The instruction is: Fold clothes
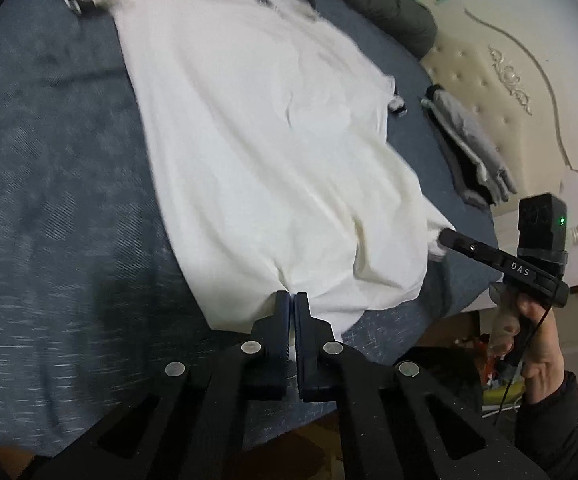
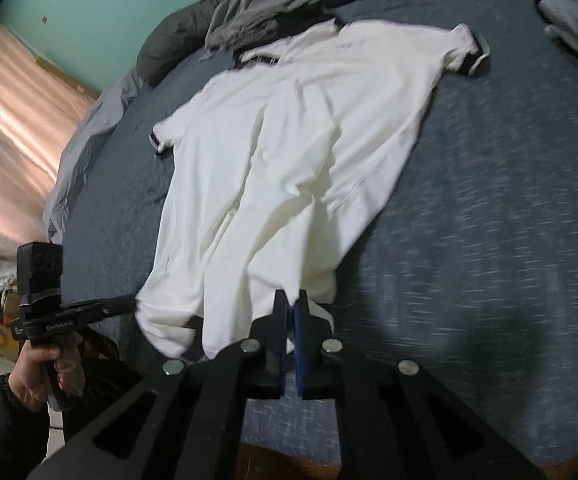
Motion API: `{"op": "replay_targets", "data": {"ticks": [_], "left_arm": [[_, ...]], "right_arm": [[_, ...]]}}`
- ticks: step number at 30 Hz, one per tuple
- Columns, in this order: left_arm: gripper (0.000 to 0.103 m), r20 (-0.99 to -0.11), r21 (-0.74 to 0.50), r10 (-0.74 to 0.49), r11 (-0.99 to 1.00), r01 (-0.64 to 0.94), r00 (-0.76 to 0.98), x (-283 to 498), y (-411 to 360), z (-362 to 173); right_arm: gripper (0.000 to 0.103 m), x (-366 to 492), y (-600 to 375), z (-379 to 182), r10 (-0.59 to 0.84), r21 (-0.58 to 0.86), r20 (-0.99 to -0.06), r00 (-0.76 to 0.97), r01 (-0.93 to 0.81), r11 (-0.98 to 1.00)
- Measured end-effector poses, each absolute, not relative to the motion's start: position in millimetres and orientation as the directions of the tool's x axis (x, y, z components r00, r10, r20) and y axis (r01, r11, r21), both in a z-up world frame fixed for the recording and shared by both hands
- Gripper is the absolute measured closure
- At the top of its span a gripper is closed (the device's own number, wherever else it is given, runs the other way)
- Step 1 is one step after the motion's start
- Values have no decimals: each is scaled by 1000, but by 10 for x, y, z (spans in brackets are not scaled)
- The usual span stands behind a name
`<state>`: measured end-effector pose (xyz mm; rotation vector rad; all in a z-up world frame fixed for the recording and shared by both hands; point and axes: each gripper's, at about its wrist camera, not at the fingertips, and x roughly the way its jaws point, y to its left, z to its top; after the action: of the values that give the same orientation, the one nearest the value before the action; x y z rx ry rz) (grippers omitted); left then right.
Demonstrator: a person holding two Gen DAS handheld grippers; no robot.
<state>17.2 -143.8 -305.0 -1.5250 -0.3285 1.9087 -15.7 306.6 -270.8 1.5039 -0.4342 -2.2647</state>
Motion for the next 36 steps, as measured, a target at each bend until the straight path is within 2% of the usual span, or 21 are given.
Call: {"op": "replay_targets", "data": {"ticks": [8,15,17,18,19,20,21,22,23,24,31,32,34,35,36], "left_arm": [[103,-747,-541,626,-769,-342,-226,127,-2044,-2508],[102,-775,-555,617,-768,-320,-136,183,-1909,-2765],[96,-780,-560,617,-763,-323,-105,221,-1752,-2873],[83,-784,-560,614,-762,-325,-89,235,-1662,-2933],[62,-787,-560,612,-761,-328,-76,248,-1585,-2986],[53,-791,-558,608,-762,-330,-67,262,-1532,-3025],[45,-797,-553,602,-764,-332,-58,276,-1470,-3071],[45,-803,-547,594,-767,-335,-46,288,-1411,-3119],[45,-810,-542,586,-769,-340,-34,298,-1354,-3169],[45,-817,-534,576,-772,-344,-23,304,-1303,-3221],[46,-831,-518,556,-780,-352,-8,293,-1225,-3397],[49,-833,-514,554,-779,-358,-8,294,-1223,-3402],[71,-837,-505,546,-780,-370,-10,297,-1220,-3405],[76,-838,-502,545,-780,-374,-11,297,-1221,-3405],[84,-837,-503,547,-778,-375,-13,295,-1227,-3402]], "right_arm": [[101,-23,3348,-2446,-431,415,-814,-389,130,-900],[101,61,3631,-2444,-383,387,-832,-402,75,-919],[101,61,3654,-2467,-379,385,-834,-400,69,-920],[101,61,3667,-2492,-399,406,-828,-394,69,-911],[101,57,3672,-2526,-429,437,-818,-382,71,-897],[101,50,3666,-2563,-452,459,-812,-369,73,-885],[95,37,3626,-2612,-446,450,-823,-353,75,-890],[87,24,3585,-2660,-440,441,-832,-337,78,-894],[63,10,3543,-2710,-435,433,-841,-321,82,-898],[49,-4,3490,-2763,-431,425,-848,-308,92,-901],[49,-140,3249,-3128,-424,405,-875,-233,127,-906],[49,-163,3231,-3179,-415,396,-881,-225,128,-909],[49,-193,3228,-3250,-409,391,-886,-221,122,-912],[55,-200,3236,-3268,-412,395,-884,-222,118,-911],[70,-199,3254,-3272,-426,411,-875,-229,112,-905]]}}
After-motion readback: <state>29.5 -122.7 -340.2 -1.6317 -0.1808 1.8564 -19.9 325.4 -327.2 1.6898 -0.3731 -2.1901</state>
